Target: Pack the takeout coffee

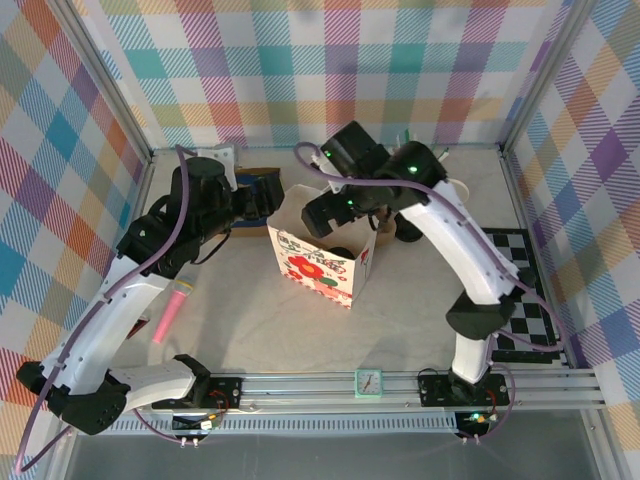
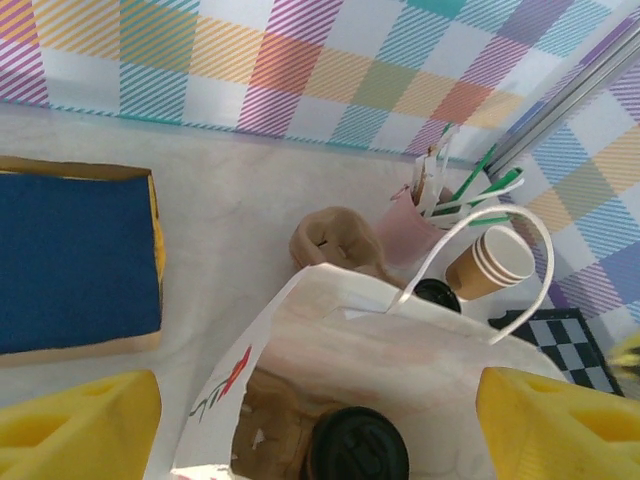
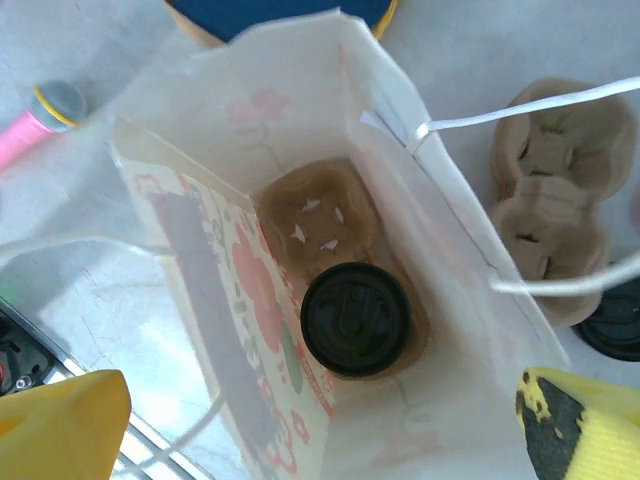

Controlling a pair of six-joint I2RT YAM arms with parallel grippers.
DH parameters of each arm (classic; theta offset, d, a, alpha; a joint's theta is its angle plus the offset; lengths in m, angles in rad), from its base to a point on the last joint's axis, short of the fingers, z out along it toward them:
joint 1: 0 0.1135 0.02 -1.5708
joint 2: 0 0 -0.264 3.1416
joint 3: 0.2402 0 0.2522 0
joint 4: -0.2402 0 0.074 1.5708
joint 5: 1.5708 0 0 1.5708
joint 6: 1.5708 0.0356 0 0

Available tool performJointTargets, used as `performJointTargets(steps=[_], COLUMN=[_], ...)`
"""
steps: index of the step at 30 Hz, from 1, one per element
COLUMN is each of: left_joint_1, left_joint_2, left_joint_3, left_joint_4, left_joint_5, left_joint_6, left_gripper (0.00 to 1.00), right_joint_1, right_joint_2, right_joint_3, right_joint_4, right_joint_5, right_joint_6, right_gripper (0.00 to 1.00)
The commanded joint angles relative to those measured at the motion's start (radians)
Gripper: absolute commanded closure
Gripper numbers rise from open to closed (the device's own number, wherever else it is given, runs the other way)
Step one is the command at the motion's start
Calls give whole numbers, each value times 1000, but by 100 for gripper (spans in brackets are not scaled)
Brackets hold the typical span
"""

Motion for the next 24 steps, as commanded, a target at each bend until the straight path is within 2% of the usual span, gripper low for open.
performJointTargets(steps=[1, 5, 7, 10, 13, 16, 18, 21, 24], left_joint_1=[-6, -6, -5, 0, 42, 140, 233, 376, 481], left_joint_2=[-12, -44, -66, -98, -117, -151, -178, -209, -196], left_joint_3=[23, -3, -28, -79, -116, -183, -229, -288, -334], left_joint_4=[-22, 5, 21, 55, 51, 72, 101, 150, 186], left_joint_5=[-12, -9, -8, 2, 24, 49, 126, 239, 360], left_joint_6=[24, 27, 31, 27, -23, -111, -172, -240, -284], left_gripper=[17, 17, 17, 12, 12, 12, 13, 14, 15], right_joint_1=[1, -31, -78, -217, -399, -566, -653, -733, -797], right_joint_2=[-87, -183, -241, -318, -383, -417, -413, -390, -349], right_joint_3=[8, -68, -134, -247, -379, -506, -564, -626, -673], right_joint_4=[20, 97, 149, 236, 315, 389, 426, 473, 525], right_joint_5=[47, 105, 137, 104, 41, -41, -116, -175, -235], right_joint_6=[-19, -18, -15, 13, 47, 78, 91, 103, 116], right_gripper=[1, 1, 1, 1, 1, 4, 6, 9, 12])
